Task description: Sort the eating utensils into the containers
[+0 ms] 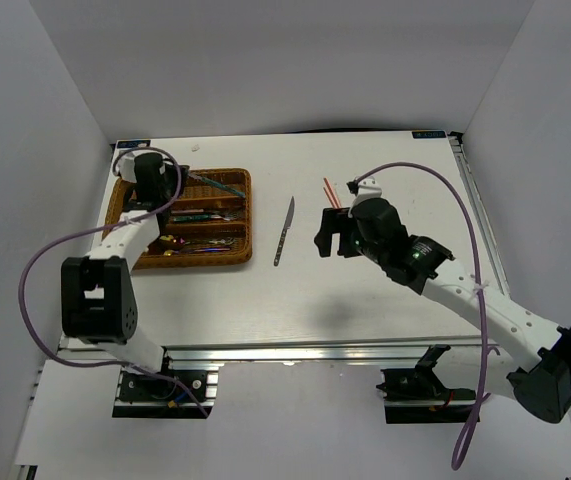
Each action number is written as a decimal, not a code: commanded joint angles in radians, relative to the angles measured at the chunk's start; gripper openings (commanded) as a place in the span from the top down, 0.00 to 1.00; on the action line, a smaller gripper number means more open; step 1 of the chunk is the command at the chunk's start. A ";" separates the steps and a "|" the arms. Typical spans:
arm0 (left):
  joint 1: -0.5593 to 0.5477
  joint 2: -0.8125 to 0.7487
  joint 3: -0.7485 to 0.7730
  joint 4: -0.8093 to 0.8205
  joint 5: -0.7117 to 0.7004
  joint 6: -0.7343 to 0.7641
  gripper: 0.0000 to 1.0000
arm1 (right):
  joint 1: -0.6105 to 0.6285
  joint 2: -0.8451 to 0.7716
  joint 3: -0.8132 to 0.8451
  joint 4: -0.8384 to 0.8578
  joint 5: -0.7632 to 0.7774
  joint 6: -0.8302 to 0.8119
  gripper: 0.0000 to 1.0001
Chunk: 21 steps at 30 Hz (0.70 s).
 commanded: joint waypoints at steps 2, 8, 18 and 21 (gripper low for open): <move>0.038 0.141 0.151 -0.007 -0.091 -0.104 1.00 | -0.018 -0.030 -0.021 -0.016 -0.006 -0.025 0.11; 0.047 0.312 0.336 -0.074 -0.143 -0.144 1.00 | -0.024 -0.046 -0.040 -0.022 -0.015 -0.068 0.11; 0.047 0.361 0.312 -0.085 -0.182 -0.196 0.75 | -0.050 -0.052 -0.041 -0.023 -0.029 -0.103 0.11; 0.047 0.364 0.308 -0.100 -0.176 -0.191 0.63 | -0.052 -0.039 -0.038 -0.017 -0.047 -0.102 0.11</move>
